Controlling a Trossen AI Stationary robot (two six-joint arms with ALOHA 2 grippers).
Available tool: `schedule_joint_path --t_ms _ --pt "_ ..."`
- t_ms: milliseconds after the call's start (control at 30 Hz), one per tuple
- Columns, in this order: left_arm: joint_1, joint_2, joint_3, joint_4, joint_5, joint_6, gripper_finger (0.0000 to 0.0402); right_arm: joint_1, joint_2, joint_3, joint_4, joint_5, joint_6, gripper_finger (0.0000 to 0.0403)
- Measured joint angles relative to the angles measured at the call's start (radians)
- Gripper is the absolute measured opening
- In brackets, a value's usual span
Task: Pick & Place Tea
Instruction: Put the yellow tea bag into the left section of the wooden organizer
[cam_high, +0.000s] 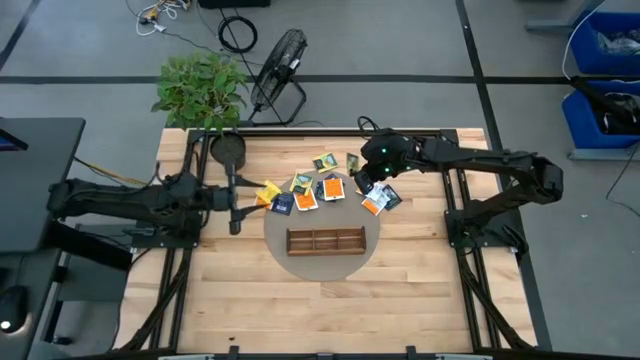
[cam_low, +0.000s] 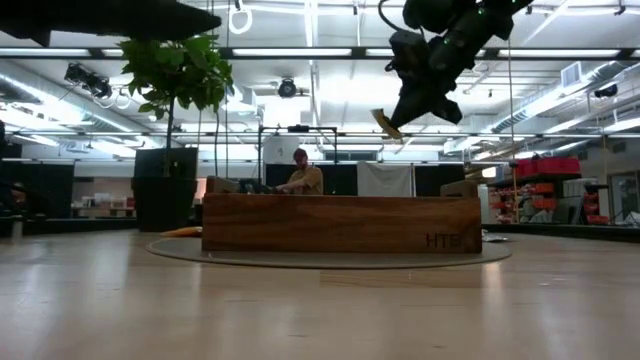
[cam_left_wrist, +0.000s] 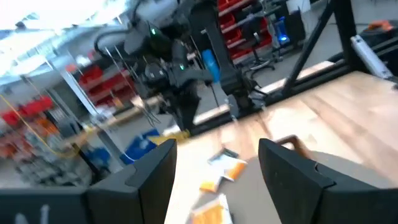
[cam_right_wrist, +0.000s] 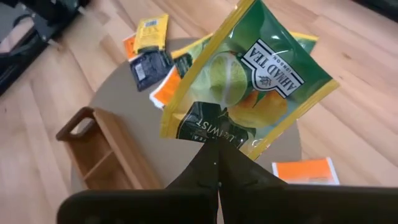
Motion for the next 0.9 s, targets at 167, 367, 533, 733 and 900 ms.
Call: schedule_joint_path --t_ms 167,367,533,733,900 --pt "0.0 0.108 0.0 0.194 -0.001 0.176 0.0234 0.013 0.0 0.026 -0.02 -0.035 -0.004 0.0" --pt "-0.001 0.238 0.004 0.339 0.013 0.374 0.0234 0.039 0.0 0.055 -0.008 -0.09 0.003 0.0" --pt "-0.001 0.355 0.093 0.28 0.009 0.386 0.0234 0.07 0.0 0.091 -0.009 -0.093 0.005 0.0" --pt "0.0 0.466 0.273 0.107 -0.012 0.404 0.0234 0.097 0.005 0.106 -0.012 -0.106 0.028 0.0" --pt "0.0 0.55 0.383 0.045 -0.013 0.487 0.0234 0.114 0.005 0.106 -0.009 -0.133 0.053 0.0"
